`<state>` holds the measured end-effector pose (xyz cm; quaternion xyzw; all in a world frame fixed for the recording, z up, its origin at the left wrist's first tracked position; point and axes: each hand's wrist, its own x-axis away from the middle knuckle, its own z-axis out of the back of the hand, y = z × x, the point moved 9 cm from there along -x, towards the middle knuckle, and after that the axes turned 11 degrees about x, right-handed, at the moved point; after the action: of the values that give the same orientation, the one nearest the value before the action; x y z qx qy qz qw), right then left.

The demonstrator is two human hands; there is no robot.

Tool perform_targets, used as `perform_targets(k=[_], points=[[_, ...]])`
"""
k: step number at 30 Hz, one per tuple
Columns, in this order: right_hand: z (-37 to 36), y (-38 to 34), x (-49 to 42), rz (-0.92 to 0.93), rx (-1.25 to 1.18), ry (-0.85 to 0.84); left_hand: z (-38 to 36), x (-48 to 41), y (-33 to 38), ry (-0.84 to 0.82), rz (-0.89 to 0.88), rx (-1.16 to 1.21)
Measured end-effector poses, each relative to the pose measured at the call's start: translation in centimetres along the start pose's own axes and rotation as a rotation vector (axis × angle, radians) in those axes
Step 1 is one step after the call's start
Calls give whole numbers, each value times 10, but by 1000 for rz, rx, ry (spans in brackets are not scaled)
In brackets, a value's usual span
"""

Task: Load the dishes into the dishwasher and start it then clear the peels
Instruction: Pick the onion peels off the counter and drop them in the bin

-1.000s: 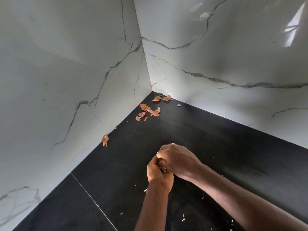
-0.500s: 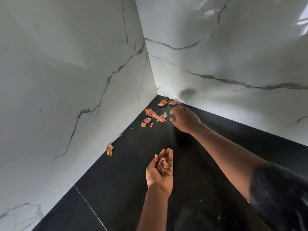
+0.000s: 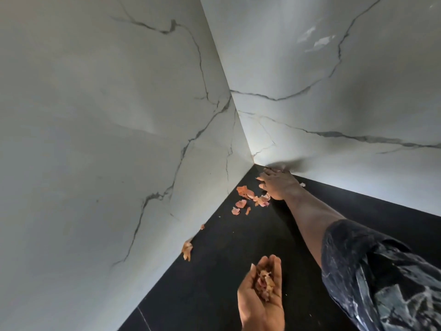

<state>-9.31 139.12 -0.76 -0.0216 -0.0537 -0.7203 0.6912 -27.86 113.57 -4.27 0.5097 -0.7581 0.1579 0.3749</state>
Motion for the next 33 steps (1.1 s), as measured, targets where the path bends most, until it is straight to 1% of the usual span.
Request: perform_targets(k=[4, 7, 11, 15, 17, 21, 25, 27, 33], points=[[-3, 7, 23, 7, 2, 119, -1, 0, -13, 15, 24, -26], [-2, 19, 49, 28, 2, 145, -8, 5, -24, -79, 39, -4], [0, 45, 85, 35, 58, 180, -10, 10, -30, -107, 44, 16], [3, 63, 122, -10, 30, 129, -3, 24, -37, -105, 42, 28], [10, 68, 142, -58, 58, 135, -2, 34, -39, -114, 39, 17], [24, 57, 189, -85, 64, 142, 5, 51, -42, -103, 35, 12], [24, 45, 226, -85, 3, 105, 10, 69, -48, -87, 35, 2], [24, 44, 241, -120, -42, 122, 11, 77, -52, -86, 38, -2], [24, 68, 291, -323, -210, 166, 13, 96, -62, -93, 54, -7]])
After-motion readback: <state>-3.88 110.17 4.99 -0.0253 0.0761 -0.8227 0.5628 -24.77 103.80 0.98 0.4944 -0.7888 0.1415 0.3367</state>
